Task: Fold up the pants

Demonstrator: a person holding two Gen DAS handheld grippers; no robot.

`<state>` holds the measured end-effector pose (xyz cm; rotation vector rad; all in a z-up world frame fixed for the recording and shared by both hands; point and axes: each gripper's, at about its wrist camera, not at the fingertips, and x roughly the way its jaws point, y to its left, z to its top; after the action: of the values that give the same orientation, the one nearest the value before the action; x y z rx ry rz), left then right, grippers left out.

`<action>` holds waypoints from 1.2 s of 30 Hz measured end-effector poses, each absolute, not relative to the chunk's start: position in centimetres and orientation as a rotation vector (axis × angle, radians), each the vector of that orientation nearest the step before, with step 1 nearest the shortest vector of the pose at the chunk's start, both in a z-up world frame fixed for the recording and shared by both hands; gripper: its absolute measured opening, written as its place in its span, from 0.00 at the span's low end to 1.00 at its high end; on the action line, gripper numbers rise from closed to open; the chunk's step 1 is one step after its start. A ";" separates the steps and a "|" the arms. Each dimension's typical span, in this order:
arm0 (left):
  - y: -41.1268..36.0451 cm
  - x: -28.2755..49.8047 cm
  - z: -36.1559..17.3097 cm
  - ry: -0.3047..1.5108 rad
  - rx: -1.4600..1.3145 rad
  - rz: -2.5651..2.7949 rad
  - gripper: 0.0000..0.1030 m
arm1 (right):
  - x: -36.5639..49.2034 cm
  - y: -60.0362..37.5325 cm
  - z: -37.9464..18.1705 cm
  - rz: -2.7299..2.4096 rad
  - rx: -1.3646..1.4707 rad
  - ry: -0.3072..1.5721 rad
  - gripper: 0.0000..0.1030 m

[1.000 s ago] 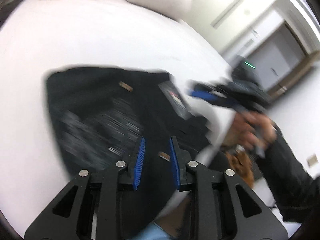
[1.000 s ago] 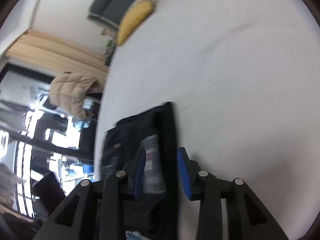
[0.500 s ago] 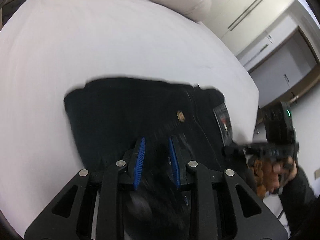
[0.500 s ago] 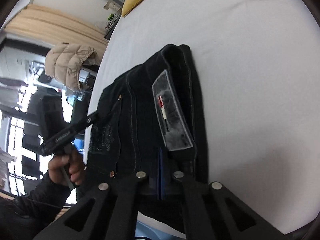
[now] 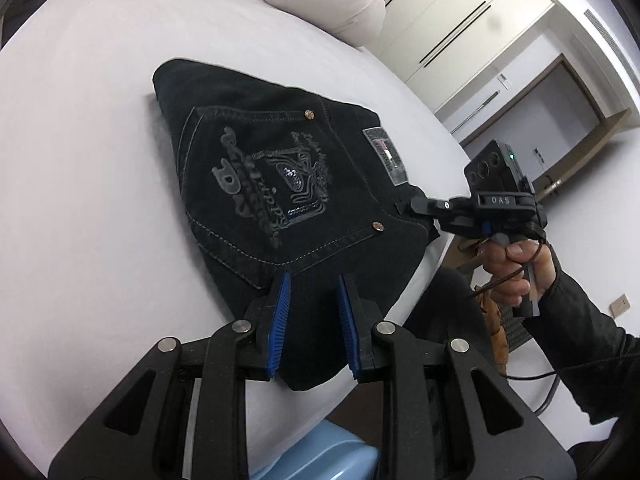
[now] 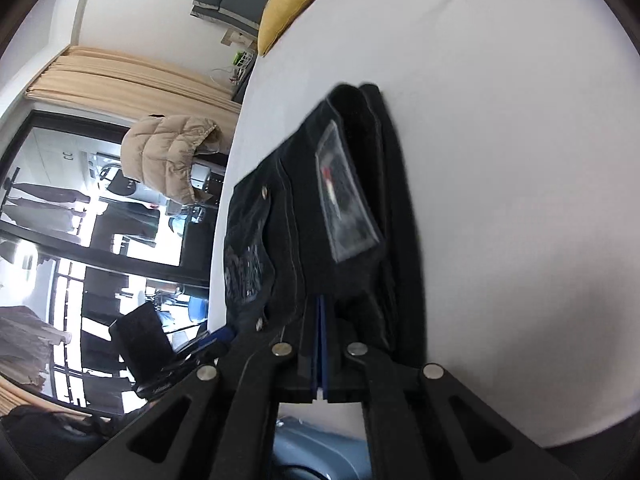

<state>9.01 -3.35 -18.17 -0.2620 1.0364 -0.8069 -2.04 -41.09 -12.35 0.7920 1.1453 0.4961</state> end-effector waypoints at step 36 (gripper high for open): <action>0.4 18.1 -18.5 1.249 -0.580 -0.686 0.63 | 6.3 -42.3 -13.4 0.472 0.777 1.191 0.45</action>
<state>18.08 0.43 -18.54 -0.5802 1.2493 -0.6856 6.30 -42.26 -13.44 0.7769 1.1912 0.4720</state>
